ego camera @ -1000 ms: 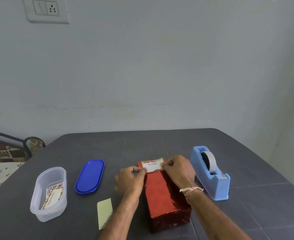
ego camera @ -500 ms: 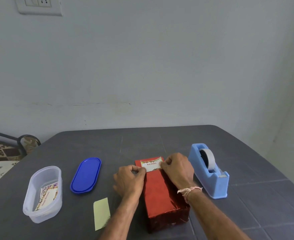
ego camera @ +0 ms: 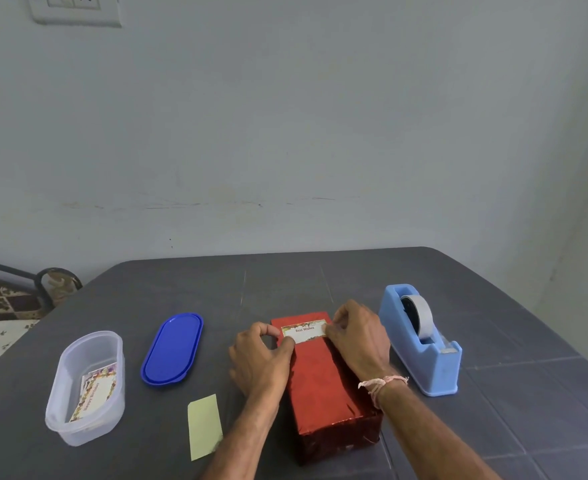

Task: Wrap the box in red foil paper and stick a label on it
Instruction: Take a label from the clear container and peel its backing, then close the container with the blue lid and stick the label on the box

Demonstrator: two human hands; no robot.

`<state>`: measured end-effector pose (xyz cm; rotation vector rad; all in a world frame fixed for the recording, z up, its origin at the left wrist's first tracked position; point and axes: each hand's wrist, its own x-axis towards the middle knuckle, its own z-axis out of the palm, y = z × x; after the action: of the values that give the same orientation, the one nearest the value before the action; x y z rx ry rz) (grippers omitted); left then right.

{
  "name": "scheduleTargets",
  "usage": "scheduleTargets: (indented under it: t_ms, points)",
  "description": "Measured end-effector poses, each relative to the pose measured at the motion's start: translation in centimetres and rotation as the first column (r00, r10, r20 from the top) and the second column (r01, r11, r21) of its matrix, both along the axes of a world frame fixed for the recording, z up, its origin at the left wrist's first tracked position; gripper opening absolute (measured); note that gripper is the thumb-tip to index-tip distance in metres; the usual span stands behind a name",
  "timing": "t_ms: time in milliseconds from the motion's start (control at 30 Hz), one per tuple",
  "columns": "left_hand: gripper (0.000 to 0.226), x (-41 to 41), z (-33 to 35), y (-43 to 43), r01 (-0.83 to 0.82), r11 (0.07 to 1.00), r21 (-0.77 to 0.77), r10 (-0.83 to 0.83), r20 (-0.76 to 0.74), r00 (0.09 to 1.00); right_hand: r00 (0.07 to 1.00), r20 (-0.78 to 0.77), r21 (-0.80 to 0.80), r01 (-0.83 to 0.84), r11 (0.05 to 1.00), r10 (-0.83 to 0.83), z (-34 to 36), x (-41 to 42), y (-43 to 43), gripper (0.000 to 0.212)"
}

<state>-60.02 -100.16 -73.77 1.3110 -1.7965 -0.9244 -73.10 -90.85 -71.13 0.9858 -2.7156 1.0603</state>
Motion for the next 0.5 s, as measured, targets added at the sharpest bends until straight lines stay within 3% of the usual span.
scheduleTargets:
  t_ms: [100, 233, 367, 500]
  points:
    - [0.014, -0.2, -0.3, -0.2, 0.067, 0.994, -0.086, -0.069, -0.017, 0.997, 0.992, -0.074, -0.011, -0.108, 0.994, 0.107, 0.0, 0.1, -0.1, 0.022]
    - [0.007, -0.6, -0.4, -0.4, 0.103, 0.993, -0.058, -0.107, -0.065, 0.992, 0.970, -0.082, 0.079, -0.221, 0.972, 0.227, -0.1, 0.5, -0.6, 0.020]
    - [0.013, -0.1, -0.6, -0.9, 0.182, 0.979, 0.094, -0.160, -0.204, 0.966, 0.990, 0.017, 0.033, -0.140, 0.990, 0.140, -0.1, -0.5, 0.3, 0.020]
    - [0.018, 0.6, -0.7, -1.3, 0.209, 0.965, 0.161, -0.156, -0.294, 0.943, 0.937, 0.299, -0.141, -0.144, 0.980, 0.180, -0.6, -0.3, 1.6, 0.024]
